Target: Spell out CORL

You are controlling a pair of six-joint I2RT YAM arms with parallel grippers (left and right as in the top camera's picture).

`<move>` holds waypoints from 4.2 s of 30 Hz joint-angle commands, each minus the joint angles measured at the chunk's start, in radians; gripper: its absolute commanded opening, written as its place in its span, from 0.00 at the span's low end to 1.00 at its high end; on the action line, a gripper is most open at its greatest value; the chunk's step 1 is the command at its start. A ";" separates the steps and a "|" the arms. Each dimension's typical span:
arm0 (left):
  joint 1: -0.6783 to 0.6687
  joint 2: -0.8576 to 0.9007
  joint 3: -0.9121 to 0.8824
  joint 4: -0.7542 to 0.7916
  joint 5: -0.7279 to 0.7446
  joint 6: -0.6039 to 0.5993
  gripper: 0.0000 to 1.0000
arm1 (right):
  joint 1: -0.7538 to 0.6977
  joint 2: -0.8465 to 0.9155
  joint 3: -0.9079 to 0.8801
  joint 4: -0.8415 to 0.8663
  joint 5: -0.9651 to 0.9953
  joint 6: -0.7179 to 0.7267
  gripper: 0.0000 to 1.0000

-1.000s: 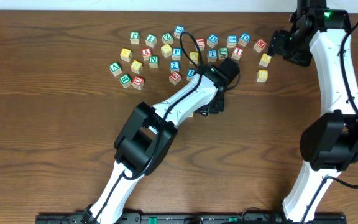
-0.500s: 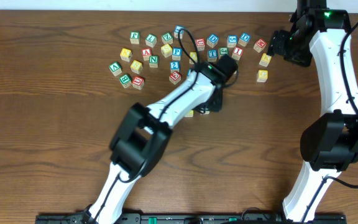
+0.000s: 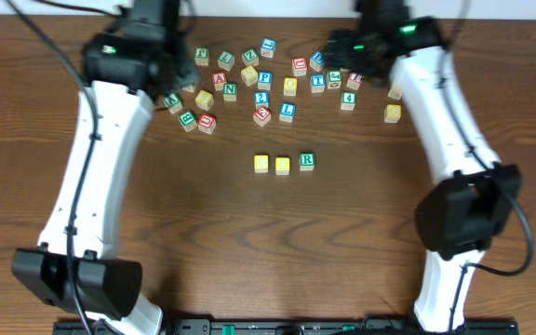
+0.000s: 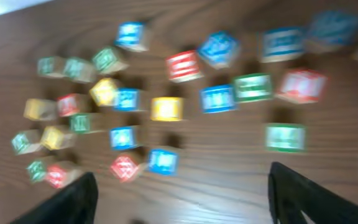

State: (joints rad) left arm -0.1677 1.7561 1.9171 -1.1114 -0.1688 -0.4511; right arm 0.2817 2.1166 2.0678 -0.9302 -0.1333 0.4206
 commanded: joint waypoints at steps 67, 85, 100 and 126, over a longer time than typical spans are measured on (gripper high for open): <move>0.093 0.038 -0.056 -0.006 -0.057 0.013 0.52 | 0.108 0.132 -0.267 -0.047 0.212 -0.008 0.23; 0.093 0.038 -0.056 -0.006 -0.057 0.013 0.52 | 0.096 0.153 -0.340 -0.009 0.217 0.034 0.46; 0.093 0.038 -0.056 -0.006 -0.057 0.013 0.52 | 0.071 0.144 -0.277 -0.035 0.077 -0.145 0.51; 0.093 0.038 -0.056 -0.005 -0.057 0.013 0.52 | 0.045 0.144 -0.275 -0.098 0.119 0.003 0.38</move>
State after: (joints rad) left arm -0.0772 1.7805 1.8721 -1.1175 -0.2096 -0.4442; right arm 0.3466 2.2570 1.7721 -1.0134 -0.0383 0.3126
